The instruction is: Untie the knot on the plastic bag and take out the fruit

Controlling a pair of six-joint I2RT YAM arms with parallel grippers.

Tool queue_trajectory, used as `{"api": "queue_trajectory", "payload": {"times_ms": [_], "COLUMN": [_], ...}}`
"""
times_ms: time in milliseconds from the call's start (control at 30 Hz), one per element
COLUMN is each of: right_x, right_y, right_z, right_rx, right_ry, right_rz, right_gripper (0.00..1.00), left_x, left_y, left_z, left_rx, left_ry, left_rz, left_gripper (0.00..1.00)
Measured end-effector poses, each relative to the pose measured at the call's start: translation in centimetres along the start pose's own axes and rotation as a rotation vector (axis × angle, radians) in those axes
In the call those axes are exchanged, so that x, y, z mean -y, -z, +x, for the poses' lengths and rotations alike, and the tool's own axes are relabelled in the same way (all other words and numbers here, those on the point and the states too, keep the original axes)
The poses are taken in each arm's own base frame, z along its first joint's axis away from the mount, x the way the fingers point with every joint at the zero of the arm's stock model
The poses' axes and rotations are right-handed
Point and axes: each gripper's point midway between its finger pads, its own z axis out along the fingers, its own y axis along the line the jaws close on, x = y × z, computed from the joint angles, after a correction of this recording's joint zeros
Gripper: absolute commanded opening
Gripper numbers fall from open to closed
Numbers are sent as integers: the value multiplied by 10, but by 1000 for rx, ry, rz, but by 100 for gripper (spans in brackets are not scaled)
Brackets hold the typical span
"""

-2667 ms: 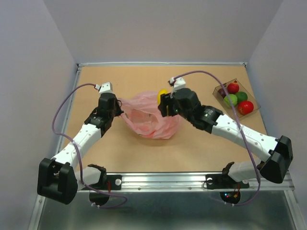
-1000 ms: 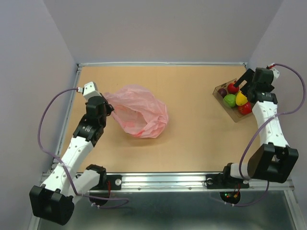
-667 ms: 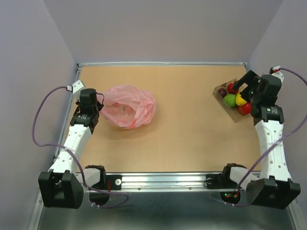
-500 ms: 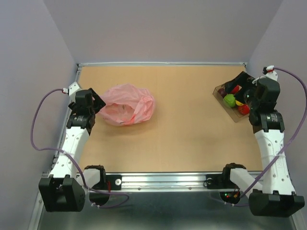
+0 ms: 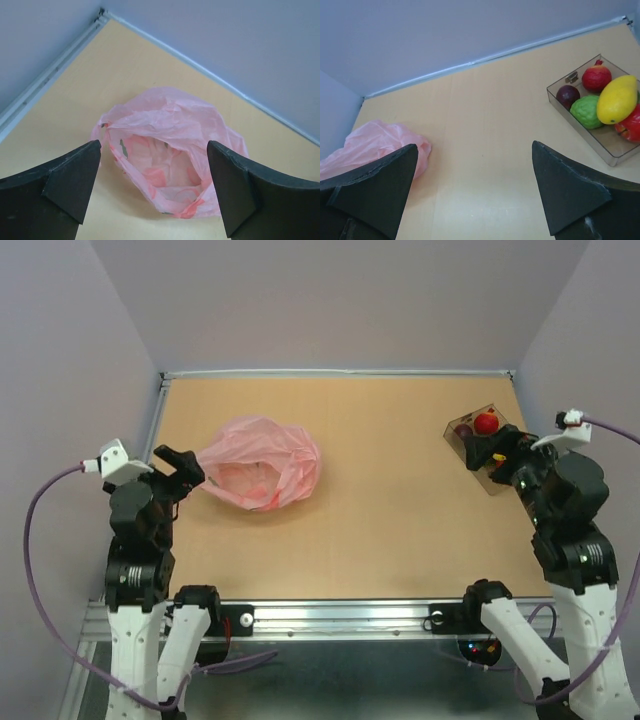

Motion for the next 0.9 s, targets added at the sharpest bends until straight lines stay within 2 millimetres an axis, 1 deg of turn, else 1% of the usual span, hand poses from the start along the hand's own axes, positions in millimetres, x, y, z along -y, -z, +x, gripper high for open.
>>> {"api": "queue_trajectory", "payload": {"times_ms": [33, 100, 167, 200, 267, 333, 467, 533, 567, 633, 733, 900], "right_x": [1, 4, 6, 7, 7, 9, 14, 18, 19, 19, 19, 22], "right_y": [12, 30, 46, 61, 70, 77, 76, 80, 84, 90, 97, 97], "right_z": [-4, -7, -11, -17, -21, -21, -5, 5, 7, 6, 3, 3], "right_rx": [35, 82, 126, 168, 197, 211, 173, 153, 154, 167, 190, 191], "right_ry": [5, 12, 18, 19, 21, 24, 33, 36, 36, 33, 28, 26], "right_rz": [-6, -10, -16, -26, -32, -36, -29, -29, -32, -42, -53, -40], "right_gripper": [100, 100, 100, 100, 100, 100, 100, 100, 100, 100, 100, 100], "left_x": [0, -2, -2, -2, -1, -3, -13, -19, -21, -25, -28, -31], "left_y": [11, 29, 58, 66, 82, 96, 112, 120, 124, 131, 134, 134], "left_z": [-8, -19, -40, -47, -60, -66, -62, -61, -61, -62, -62, -61], "left_rx": [40, 98, 189, 217, 267, 302, 319, 339, 349, 367, 373, 369], "left_ry": [-13, -26, -40, -45, -50, -56, -71, -72, -71, -66, -63, -63], "left_rz": [18, 40, 71, 80, 97, 107, 96, 90, 87, 83, 73, 57], "left_gripper": [99, 99, 99, 99, 99, 99, 99, 99, 99, 99, 99, 99]}}
